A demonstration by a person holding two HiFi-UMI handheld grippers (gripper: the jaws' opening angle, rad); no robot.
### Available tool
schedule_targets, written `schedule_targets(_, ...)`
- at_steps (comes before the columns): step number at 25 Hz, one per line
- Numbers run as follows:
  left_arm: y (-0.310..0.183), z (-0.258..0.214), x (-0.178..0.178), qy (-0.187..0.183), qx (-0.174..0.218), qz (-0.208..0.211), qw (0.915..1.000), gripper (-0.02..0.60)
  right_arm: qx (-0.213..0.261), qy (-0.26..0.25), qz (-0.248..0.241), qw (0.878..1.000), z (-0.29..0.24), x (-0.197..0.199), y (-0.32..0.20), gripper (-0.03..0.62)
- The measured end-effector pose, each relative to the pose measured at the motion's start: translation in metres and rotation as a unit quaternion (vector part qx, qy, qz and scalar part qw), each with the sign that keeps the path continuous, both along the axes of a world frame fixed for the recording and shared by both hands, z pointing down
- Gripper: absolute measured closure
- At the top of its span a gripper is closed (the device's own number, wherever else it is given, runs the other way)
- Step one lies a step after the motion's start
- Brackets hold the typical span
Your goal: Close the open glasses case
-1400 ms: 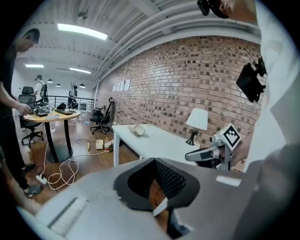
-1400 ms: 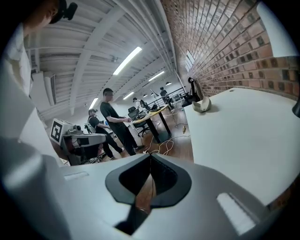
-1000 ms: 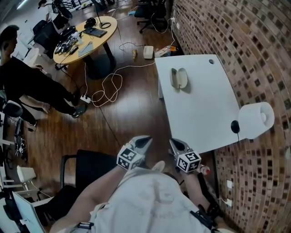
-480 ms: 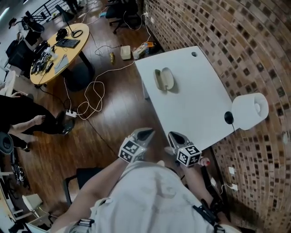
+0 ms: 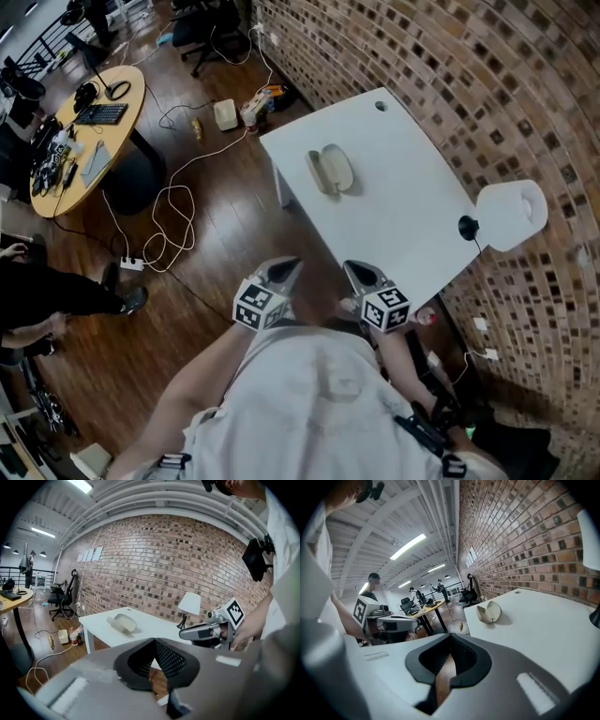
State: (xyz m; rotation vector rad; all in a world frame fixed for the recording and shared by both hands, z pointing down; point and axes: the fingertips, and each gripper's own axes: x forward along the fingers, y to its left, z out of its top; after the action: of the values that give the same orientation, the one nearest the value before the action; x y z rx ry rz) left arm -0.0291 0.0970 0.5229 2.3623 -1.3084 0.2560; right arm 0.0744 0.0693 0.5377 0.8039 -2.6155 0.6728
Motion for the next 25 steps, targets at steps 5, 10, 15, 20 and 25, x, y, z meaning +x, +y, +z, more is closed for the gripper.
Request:
schedule_targets(5, -0.002, 0.004, -0.014, 0.014, -0.005, 0.012, 0.9998, 0.577, -0.015, 0.021, 0.011, 1.0, 0.01, -0.009, 0.007, 0.585)
schedule_targets(10, -0.006, 0.018, -0.024, 0.02, -0.019, 0.015, 0.9995, 0.577, -0.016, 0.027, 0.023, 0.999, 0.012, -0.012, -0.007, 0.585)
schedule_targets(15, -0.019, 0.024, -0.032, 0.009, -0.029, 0.024, 0.9992, 0.577, -0.025, 0.019, 0.032, 0.999, 0.02, -0.02, -0.032, 0.585)
schedule_targets(20, -0.06, 0.018, -0.054, -0.008, -0.03, 0.018, 0.9994, 0.577, -0.038, 0.004, 0.021, 0.999, 0.031, -0.044, -0.067, 0.585)
schedule_targets(25, -0.111, 0.023, -0.06, -0.019, -0.057, 0.023, 0.998, 0.577, -0.039, -0.014, 0.028, 0.999, 0.033, -0.055, -0.123, 0.585)
